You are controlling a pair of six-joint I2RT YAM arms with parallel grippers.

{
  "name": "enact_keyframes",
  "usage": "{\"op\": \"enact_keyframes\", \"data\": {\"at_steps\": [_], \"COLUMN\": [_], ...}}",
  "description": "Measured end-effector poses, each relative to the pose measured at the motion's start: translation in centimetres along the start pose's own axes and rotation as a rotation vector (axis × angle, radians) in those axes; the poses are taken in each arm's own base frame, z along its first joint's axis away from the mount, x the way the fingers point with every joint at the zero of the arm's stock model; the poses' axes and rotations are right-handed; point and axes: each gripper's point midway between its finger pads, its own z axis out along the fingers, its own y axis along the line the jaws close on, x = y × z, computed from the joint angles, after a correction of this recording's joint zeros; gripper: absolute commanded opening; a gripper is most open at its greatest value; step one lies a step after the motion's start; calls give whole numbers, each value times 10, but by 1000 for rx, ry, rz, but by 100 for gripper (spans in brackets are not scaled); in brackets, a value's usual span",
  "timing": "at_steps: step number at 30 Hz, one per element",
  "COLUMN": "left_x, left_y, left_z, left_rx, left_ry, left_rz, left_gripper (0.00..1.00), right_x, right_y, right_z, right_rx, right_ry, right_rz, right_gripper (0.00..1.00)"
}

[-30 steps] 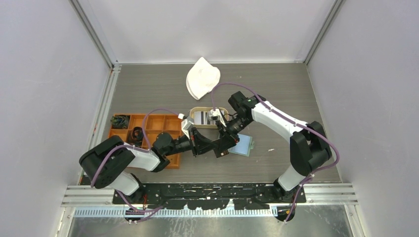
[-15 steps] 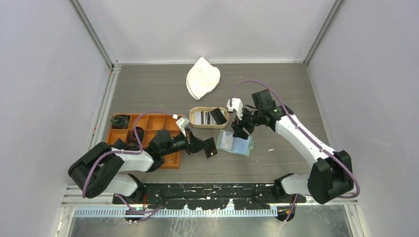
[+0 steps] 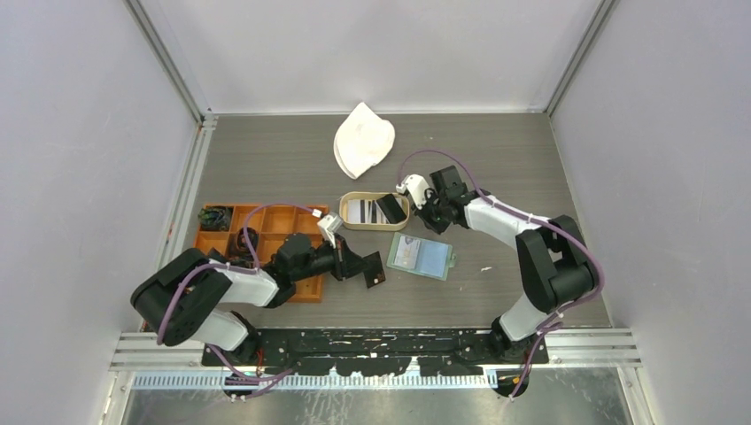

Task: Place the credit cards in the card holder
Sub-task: Insert the credit card into the card holder.

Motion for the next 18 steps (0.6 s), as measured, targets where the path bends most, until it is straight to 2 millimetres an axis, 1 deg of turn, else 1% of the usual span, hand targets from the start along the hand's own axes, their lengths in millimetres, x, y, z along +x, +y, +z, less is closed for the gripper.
{"op": "enact_keyframes", "data": {"at_steps": [3,7,13,18], "left_x": [6,9,4,-10], "left_y": [4,4,-5,-22], "left_z": [3,4,2,-5], "left_rx": [-1,13,42,80], "left_ry": [14,14,-1,-31], "left_rz": [-14,-29,-38,-39], "left_gripper": [0,0,0,0], "right_x": [3,6,3,-1], "right_y": [2,12,39,63], "right_z": [6,12,17,16], "right_rx": [-8,-62,-170,-245], "right_ry": [17,41,75,94], "right_rz": [6,6,-40,-98], "right_gripper": [10,10,10,10]}}
